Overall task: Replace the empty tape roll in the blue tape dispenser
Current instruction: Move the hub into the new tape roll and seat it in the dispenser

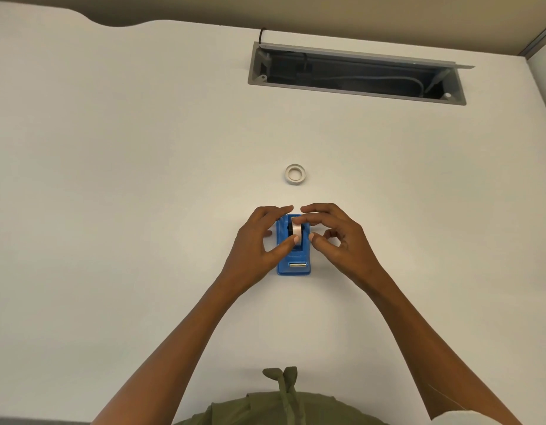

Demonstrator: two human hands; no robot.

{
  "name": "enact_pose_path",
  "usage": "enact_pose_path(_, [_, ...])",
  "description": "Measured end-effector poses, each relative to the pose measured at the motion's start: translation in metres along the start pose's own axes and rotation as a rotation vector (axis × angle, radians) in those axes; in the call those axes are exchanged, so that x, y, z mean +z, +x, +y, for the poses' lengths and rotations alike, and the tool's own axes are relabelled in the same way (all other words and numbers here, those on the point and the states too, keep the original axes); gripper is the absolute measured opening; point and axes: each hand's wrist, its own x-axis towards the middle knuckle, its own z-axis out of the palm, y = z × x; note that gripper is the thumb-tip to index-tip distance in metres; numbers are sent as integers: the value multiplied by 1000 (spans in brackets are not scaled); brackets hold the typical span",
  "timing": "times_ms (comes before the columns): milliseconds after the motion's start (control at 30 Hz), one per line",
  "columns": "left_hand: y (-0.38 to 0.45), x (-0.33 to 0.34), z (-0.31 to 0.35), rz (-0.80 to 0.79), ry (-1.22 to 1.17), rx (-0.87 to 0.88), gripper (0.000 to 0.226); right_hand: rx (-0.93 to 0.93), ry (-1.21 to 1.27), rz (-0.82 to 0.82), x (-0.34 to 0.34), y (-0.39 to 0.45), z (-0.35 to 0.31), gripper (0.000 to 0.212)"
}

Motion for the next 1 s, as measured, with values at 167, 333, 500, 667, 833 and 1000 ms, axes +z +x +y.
enact_pose_path(167, [0, 0, -2, 5, -52, -2, 52, 13, 19, 6, 3, 1, 2, 36])
enact_pose_path(333, [-1, -1, -4, -2, -81, 14, 54, 24, 15, 14, 4, 3, 3, 43])
enact_pose_path(500, [-1, -1, -2, 15, -88, 36, 41, 41, 25, 16, 6, 5, 4, 39])
enact_pose_path(667, [1, -1, -4, 9, -82, 70, 34, 52, 22, 18, 8, 5, 5, 39])
enact_pose_path(833, [1, 0, -6, 6, -79, 64, 34, 58, 22, 25, 8, 6, 4, 35])
enact_pose_path(1000, [1, -1, -4, 1, -65, 42, 33, 48, 63, 28, 5, 1, 3, 42])
